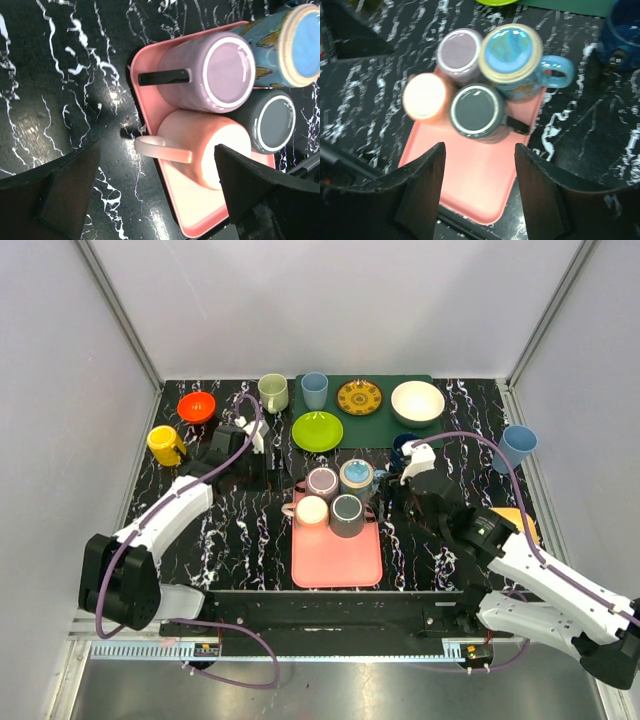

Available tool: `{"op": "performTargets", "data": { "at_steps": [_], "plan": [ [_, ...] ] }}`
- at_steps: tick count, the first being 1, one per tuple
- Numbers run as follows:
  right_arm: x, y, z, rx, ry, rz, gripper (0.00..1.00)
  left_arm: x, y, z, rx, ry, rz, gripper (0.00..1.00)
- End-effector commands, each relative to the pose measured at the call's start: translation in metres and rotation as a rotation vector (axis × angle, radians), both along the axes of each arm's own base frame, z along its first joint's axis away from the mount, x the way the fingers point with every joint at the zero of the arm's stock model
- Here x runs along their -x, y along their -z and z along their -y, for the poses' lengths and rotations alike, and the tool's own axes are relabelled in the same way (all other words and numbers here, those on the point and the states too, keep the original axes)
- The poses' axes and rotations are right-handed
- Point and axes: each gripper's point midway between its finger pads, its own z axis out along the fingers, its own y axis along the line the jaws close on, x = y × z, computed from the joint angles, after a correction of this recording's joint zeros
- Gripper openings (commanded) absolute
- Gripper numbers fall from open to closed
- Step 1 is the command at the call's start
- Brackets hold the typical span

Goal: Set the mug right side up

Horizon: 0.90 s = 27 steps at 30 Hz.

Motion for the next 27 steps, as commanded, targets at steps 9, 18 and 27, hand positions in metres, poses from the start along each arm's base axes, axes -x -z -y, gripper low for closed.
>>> {"op": "performTargets", "data": {
  "at_steps": [9,18,27],
  "plan": [
    [-0.046,0.016,0.015,0.187,0.081,0.065,0.69,-0.005,-0.016,-0.041,0.011,-0.313,0.233,0.99],
    [-0.021,0.030,-0.010,0.042,-0.026,-0.044,0.65,0.008,0.016,-0.040,-0.085,-0.219,0.097,0.99],
    [-0.006,0.018,-0.017,-0.047,-0.075,-0.069,0.62,-0.019,0.035,-0.018,-0.022,-0.240,0.001,0.80]
  ]
}}
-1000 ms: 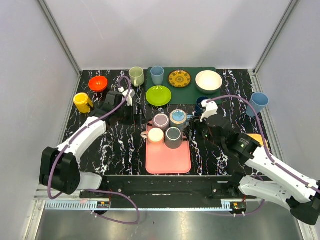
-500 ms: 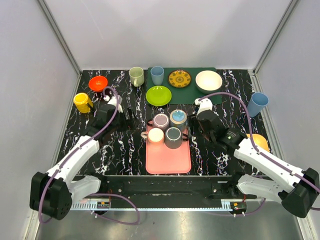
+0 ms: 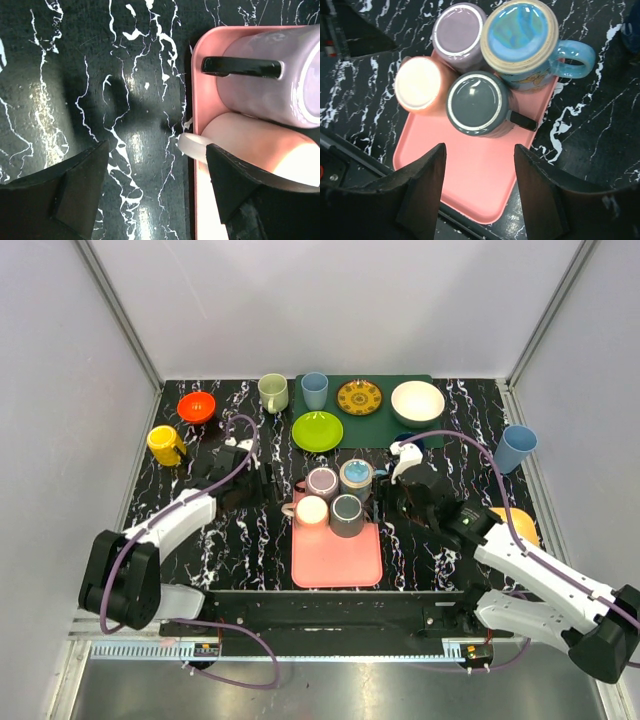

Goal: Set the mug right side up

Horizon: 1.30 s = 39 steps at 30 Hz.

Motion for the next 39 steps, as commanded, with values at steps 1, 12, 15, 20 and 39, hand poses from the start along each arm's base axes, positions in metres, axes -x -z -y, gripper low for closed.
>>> {"op": "performTargets", "data": {
  "at_steps": [1,12,15,20,39],
  "plan": [
    [0.007,-0.022,-0.011,-0.110,-0.032,0.011,0.62,-0.034,-0.020,0.014,0.053,-0.029,0.059,0.76],
    [0.011,-0.022,-0.007,-0.112,-0.033,0.014,0.60,-0.010,-0.005,0.048,0.057,0.071,0.007,0.58],
    [0.011,-0.024,-0.006,-0.109,-0.031,0.016,0.60,0.009,-0.003,0.050,0.051,0.080,-0.004,0.52],
    [0.012,-0.029,-0.002,-0.106,-0.028,0.035,0.60,0.030,-0.005,0.041,0.044,0.061,-0.005,0.42],
    [0.017,-0.034,0.002,-0.095,-0.061,0.064,0.59,0.071,-0.084,0.027,-0.139,0.484,0.152,0.77]
  ]
}}
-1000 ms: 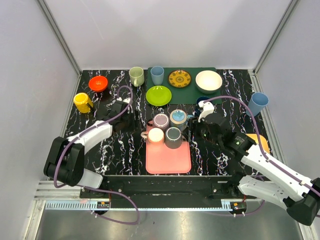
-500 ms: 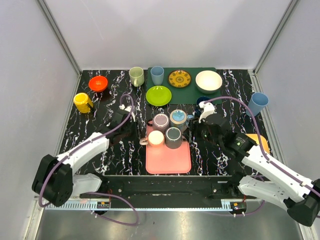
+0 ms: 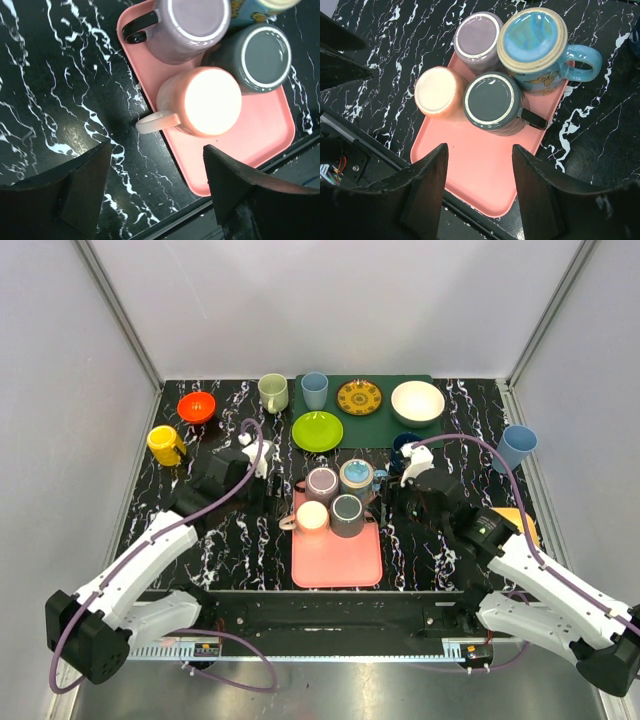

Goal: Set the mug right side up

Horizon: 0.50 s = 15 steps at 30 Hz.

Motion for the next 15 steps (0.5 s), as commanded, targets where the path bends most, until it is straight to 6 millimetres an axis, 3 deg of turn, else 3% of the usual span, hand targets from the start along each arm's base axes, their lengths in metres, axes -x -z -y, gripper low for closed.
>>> {"op": "performTargets", "data": {
  "at_steps": [1,5,9,15],
  "plan": [
    [0.001,-0.008,-0.001,-0.002,-0.030,0.034,0.60,0.015,-0.005,0.001,-0.092,0.229,0.014,0.77],
    [0.002,-0.009,-0.002,-0.006,-0.042,0.042,0.60,-0.007,0.014,-0.007,-0.116,0.115,-0.038,0.78],
    [0.004,-0.011,-0.003,-0.015,-0.053,0.044,0.60,-0.039,0.036,-0.018,-0.157,-0.090,-0.110,0.69],
    [0.008,-0.010,0.002,-0.032,-0.039,0.048,0.60,-0.060,0.063,-0.012,-0.156,-0.178,-0.147,0.57]
  ]
}}
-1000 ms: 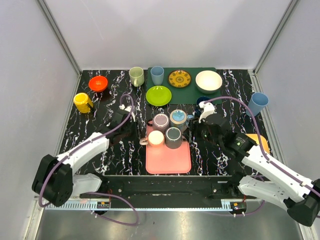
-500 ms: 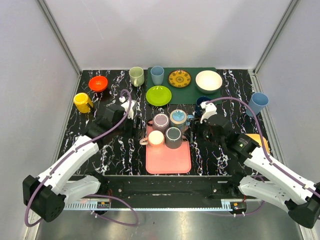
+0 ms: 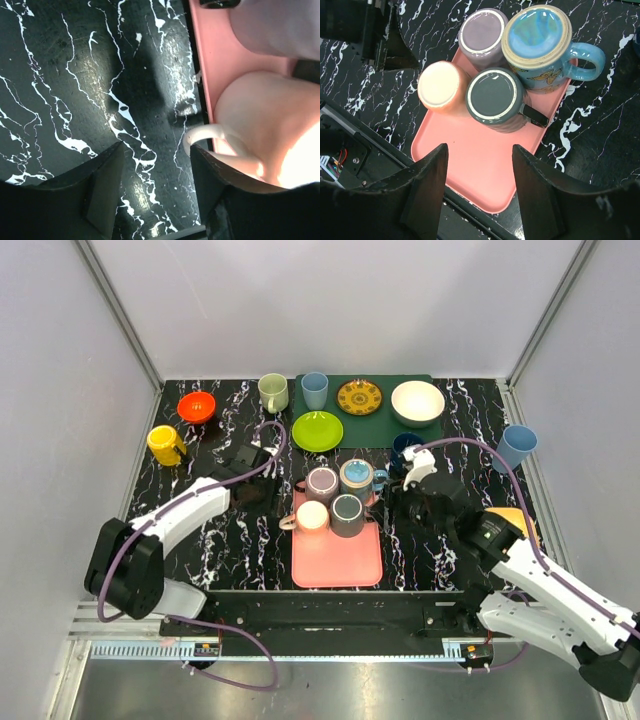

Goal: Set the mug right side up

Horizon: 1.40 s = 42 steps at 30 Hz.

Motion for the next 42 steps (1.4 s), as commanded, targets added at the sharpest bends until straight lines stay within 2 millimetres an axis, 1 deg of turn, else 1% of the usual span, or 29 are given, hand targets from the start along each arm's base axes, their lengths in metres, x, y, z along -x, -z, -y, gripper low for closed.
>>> {"op": "performTargets", "data": {
  "at_steps": [1,2,3,6,7,8,9,10,15,18,19,20,21,22,23,24,25,26,28,30,32,33,35,36,37,39,40,41,42],
  "plan": [
    [0.003,-0.008,0.000,-0.037,-0.008,0.030,0.60,-0.037,-0.013,0.009,0.034,-0.106,0.110,0.56],
    [0.003,-0.008,0.001,-0.038,-0.009,0.027,0.60,-0.034,-0.008,0.011,0.030,-0.102,0.097,0.52],
    [0.004,-0.007,0.001,-0.038,-0.008,0.024,0.60,-0.031,-0.006,0.015,0.042,-0.097,0.085,0.50],
    [0.003,-0.005,0.003,-0.032,-0.001,0.024,0.60,-0.014,-0.002,0.027,0.053,-0.056,0.069,0.42],
    [0.003,-0.004,0.003,-0.027,-0.003,0.024,0.60,-0.006,-0.001,0.034,0.059,-0.030,0.067,0.41],
    [0.003,-0.005,0.002,-0.027,-0.002,0.026,0.60,0.003,0.002,0.035,0.064,-0.021,0.062,0.40],
    [0.002,-0.005,0.002,-0.025,-0.003,0.026,0.60,0.009,0.002,0.042,0.097,-0.011,0.052,0.40],
    [0.002,-0.005,0.002,-0.022,-0.001,0.025,0.60,0.019,0.008,0.043,0.099,0.002,0.036,0.38],
    [0.001,-0.005,0.000,-0.020,-0.004,0.020,0.60,0.037,0.007,0.048,0.130,0.014,0.030,0.34],
    [0.001,-0.005,0.000,-0.023,-0.004,0.018,0.60,0.044,-0.002,0.049,0.145,0.014,0.037,0.31],
    [0.001,-0.006,-0.001,-0.024,-0.005,0.019,0.60,0.045,-0.008,0.050,0.153,0.022,0.051,0.31],
    [0.001,-0.005,0.000,-0.024,-0.003,0.015,0.59,0.048,-0.010,0.048,0.145,0.018,0.049,0.31],
    [0.001,-0.006,-0.001,-0.026,-0.005,0.015,0.59,0.049,-0.014,0.045,0.137,0.008,0.059,0.32],
    [0.001,-0.006,0.000,-0.026,-0.003,0.015,0.59,0.045,-0.024,0.041,0.132,-0.012,0.099,0.48],
    [0.001,-0.005,0.000,-0.024,-0.002,0.013,0.59,0.048,-0.029,0.035,0.118,-0.017,0.107,0.57],
    [0.001,-0.006,0.000,-0.024,0.000,0.014,0.60,0.047,-0.036,0.032,0.111,-0.006,0.135,0.62],
    [0.001,-0.005,0.001,-0.021,0.000,0.014,0.60,0.046,-0.053,0.033,0.138,0.007,0.181,0.66],
    [0.002,-0.006,0.001,-0.020,-0.003,0.016,0.60,0.049,-0.060,0.032,0.149,0.029,0.197,0.72],
    [0.001,-0.006,0.003,-0.012,0.000,0.019,0.59,0.062,-0.079,0.044,0.211,0.155,0.239,0.76],
    [0.001,-0.005,0.003,-0.002,-0.003,0.022,0.60,0.070,-0.084,0.047,0.214,0.223,0.261,0.80],
    [0.000,-0.005,0.004,0.001,-0.001,0.025,0.60,0.076,-0.080,0.044,0.194,0.241,0.248,0.80],
    [0.001,-0.006,0.003,0.001,-0.004,0.029,0.60,0.079,-0.078,0.047,0.205,0.260,0.234,0.80],
    [0.000,-0.004,0.003,0.005,-0.004,0.024,0.60,0.090,-0.074,0.063,0.230,0.327,0.197,0.79],
    [0.000,-0.004,0.003,0.004,-0.006,0.023,0.60,0.093,-0.070,0.067,0.227,0.331,0.180,0.78],
    [0.001,-0.003,0.002,0.008,-0.009,0.020,0.60,0.098,-0.062,0.075,0.201,0.357,0.154,0.77],
    [0.001,-0.003,0.002,0.008,-0.011,0.020,0.60,0.098,-0.051,0.078,0.147,0.350,0.139,0.77],
    [0.001,-0.004,0.003,0.007,-0.010,0.022,0.60,0.101,-0.040,0.082,0.112,0.360,0.104,0.76],
    [0.000,-0.004,0.002,0.008,-0.011,0.023,0.60,0.103,-0.035,0.084,0.101,0.366,0.088,0.75],
    [0.001,-0.003,0.003,0.009,-0.011,0.022,0.60,0.096,-0.031,0.082,0.065,0.339,0.103,0.75]
  ]
}}
